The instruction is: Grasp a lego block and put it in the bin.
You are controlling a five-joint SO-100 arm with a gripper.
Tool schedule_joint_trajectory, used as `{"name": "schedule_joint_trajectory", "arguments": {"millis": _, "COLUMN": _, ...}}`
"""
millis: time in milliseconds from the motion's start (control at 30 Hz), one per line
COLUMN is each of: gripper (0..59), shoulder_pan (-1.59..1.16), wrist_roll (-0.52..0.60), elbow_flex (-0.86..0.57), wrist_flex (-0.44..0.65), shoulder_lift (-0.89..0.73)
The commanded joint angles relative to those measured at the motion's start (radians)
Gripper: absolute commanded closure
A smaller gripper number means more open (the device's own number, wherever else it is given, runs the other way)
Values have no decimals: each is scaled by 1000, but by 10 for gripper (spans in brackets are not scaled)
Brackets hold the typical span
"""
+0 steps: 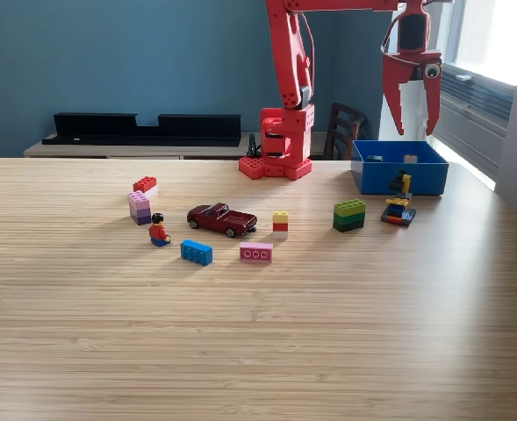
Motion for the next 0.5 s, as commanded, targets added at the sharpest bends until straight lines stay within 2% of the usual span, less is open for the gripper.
{"name": "schedule_joint_trajectory", "arguments": {"millis": 33, "gripper": 369, "shoulder_pan": -2, "wrist_roll": -9, "elbow_flex": -5, "wrist_flex": -12, "shoulder_lift": 38}}
{"name": "schedule_joint_trajectory", "arguments": {"millis": 100, "gripper": 410, "shoulder_pan": 12, "wrist_roll": -11, "elbow_flex": -6, "wrist_flex": -12, "shoulder_lift": 38}}
{"name": "schedule_joint_trajectory", "arguments": {"millis": 233, "gripper": 577, "shoulder_pan": 81, "wrist_roll": 0, "elbow_flex": -17, "wrist_flex": -12, "shoulder_lift": 38}}
{"name": "schedule_joint_trajectory", "arguments": {"millis": 500, "gripper": 585, "shoulder_pan": 414, "wrist_roll": 46, "elbow_flex": -44, "wrist_flex": -9, "shoulder_lift": 44}}
